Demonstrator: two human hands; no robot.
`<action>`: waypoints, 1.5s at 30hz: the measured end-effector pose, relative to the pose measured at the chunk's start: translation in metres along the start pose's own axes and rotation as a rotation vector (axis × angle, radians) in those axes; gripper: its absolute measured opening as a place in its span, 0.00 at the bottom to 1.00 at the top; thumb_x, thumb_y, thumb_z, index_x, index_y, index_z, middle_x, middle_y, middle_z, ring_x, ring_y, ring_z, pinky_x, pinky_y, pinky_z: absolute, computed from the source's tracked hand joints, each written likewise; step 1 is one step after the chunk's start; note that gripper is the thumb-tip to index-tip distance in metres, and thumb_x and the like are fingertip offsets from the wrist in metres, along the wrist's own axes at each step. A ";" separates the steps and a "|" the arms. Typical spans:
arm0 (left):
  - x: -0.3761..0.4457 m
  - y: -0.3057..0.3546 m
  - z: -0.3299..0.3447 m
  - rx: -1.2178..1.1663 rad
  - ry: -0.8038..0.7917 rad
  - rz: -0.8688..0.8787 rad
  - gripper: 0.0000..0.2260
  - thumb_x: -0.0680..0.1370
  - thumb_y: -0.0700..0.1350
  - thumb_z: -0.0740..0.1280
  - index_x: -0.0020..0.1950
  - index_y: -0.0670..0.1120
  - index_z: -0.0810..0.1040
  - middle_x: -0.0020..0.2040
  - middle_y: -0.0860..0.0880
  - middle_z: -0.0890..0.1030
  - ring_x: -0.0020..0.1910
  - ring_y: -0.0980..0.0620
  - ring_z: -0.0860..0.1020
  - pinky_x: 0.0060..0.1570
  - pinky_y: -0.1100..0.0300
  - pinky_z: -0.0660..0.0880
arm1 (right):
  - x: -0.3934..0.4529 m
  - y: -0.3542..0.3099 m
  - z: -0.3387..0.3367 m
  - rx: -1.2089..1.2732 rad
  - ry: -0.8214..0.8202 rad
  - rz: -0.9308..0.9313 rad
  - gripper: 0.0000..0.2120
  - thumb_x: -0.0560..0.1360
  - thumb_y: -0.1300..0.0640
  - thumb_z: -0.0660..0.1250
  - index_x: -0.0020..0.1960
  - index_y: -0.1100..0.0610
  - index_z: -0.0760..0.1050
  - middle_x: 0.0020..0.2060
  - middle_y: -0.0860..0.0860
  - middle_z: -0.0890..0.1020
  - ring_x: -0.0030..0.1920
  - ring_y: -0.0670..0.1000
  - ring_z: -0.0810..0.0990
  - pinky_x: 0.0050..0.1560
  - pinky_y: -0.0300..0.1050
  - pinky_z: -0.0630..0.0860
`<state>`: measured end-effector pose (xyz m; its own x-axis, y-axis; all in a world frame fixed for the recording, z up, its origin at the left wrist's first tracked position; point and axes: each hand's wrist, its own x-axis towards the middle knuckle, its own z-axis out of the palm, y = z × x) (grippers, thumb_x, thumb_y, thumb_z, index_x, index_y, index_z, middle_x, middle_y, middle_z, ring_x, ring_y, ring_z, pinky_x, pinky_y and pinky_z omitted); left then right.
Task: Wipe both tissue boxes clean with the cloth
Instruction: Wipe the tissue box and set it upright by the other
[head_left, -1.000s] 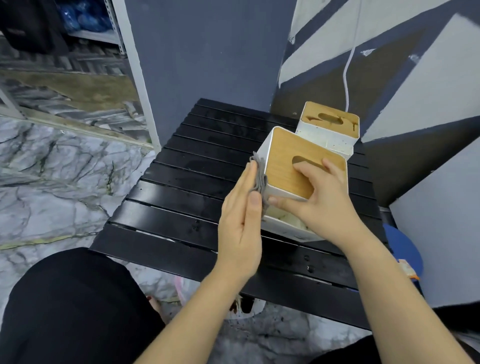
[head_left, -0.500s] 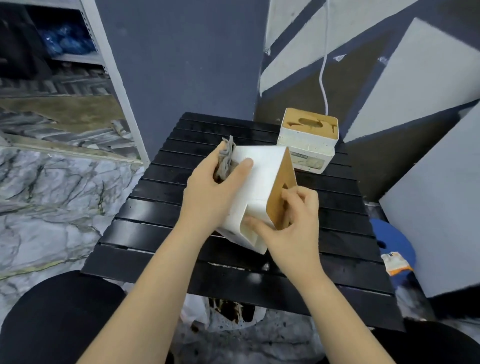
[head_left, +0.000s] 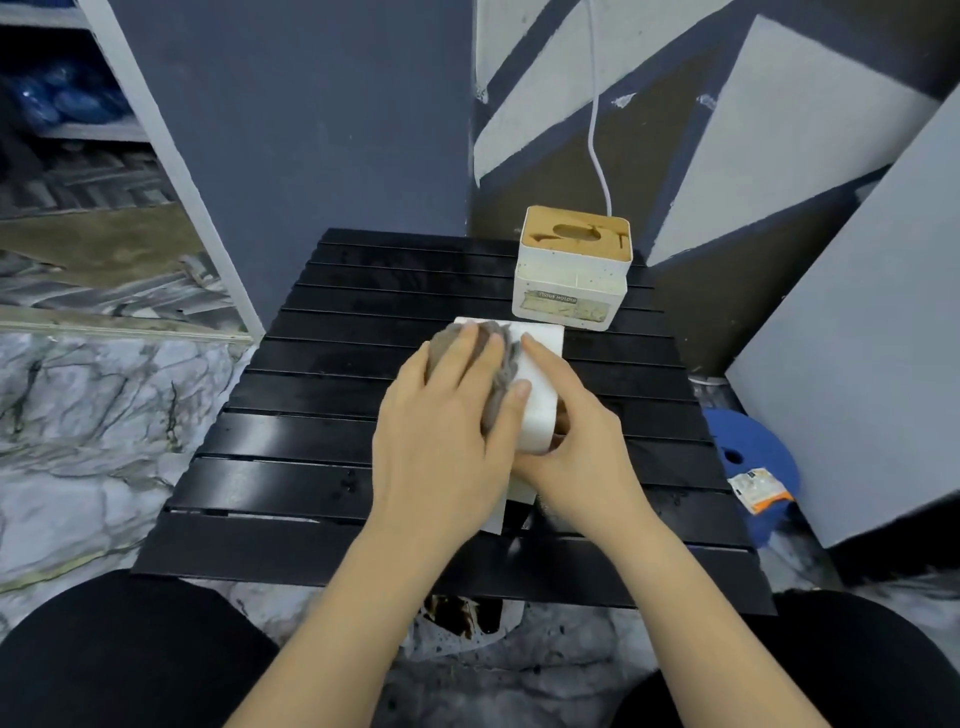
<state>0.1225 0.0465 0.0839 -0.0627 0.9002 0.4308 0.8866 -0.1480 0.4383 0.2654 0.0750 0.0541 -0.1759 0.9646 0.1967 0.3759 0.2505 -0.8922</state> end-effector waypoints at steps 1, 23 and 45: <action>-0.004 -0.002 0.001 -0.001 0.029 0.075 0.24 0.83 0.59 0.55 0.76 0.50 0.73 0.76 0.53 0.71 0.76 0.48 0.67 0.75 0.52 0.64 | 0.000 0.000 -0.001 0.015 -0.003 -0.002 0.42 0.68 0.52 0.80 0.75 0.33 0.65 0.59 0.45 0.81 0.56 0.46 0.82 0.58 0.49 0.81; -0.037 -0.040 0.015 -1.138 0.285 -0.907 0.14 0.82 0.59 0.63 0.61 0.56 0.82 0.56 0.59 0.85 0.59 0.58 0.81 0.66 0.52 0.74 | 0.070 -0.102 0.000 -0.961 -0.682 0.155 0.71 0.56 0.22 0.75 0.82 0.44 0.35 0.81 0.61 0.48 0.82 0.65 0.44 0.79 0.70 0.46; -0.023 0.013 0.001 0.160 -0.378 -0.088 0.40 0.77 0.70 0.39 0.84 0.50 0.48 0.84 0.50 0.48 0.82 0.48 0.46 0.79 0.56 0.40 | -0.046 0.030 -0.014 -0.028 -0.130 0.022 0.77 0.53 0.44 0.89 0.82 0.41 0.36 0.79 0.34 0.47 0.80 0.38 0.52 0.79 0.48 0.61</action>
<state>0.1359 0.0239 0.0787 0.0046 0.9979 0.0641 0.9472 -0.0249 0.3198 0.2980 0.0391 0.0238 -0.2830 0.9515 0.1207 0.4063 0.2330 -0.8835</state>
